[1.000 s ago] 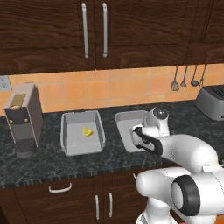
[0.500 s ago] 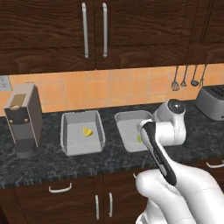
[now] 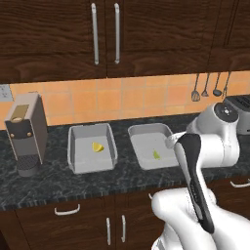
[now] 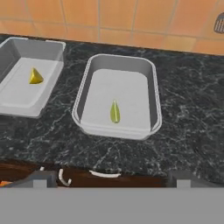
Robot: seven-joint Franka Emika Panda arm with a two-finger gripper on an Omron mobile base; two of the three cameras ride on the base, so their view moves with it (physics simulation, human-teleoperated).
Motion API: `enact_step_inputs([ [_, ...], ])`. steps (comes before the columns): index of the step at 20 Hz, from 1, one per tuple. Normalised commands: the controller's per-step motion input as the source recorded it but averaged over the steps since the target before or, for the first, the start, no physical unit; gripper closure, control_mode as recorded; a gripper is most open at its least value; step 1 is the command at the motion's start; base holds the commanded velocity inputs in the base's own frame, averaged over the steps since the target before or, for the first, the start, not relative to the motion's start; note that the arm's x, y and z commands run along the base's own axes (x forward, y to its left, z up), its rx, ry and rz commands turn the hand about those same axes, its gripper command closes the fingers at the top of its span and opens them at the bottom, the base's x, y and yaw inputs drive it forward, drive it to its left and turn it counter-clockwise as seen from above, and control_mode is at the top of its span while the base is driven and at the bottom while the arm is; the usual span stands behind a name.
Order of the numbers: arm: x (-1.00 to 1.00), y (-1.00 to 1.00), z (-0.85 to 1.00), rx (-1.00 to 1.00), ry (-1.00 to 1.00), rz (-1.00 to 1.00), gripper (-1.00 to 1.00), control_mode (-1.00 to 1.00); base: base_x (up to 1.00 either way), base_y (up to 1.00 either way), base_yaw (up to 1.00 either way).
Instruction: Place one lemon wedge and one steak in each tupperware on the nearby counter, to pack two identical lunches.
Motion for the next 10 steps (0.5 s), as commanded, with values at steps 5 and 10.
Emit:
enact_step_inputs([
  [5, -0.90, 0.18, 0.01, -0.01, 0.00, -0.01, -1.00, -1.00, 0.00, 0.00, 0.00],
  [10, -0.29, 0.12, -0.45, -0.06, 0.00, 0.00, -1.00, -1.00, 0.00, 0.00, 0.00],
])
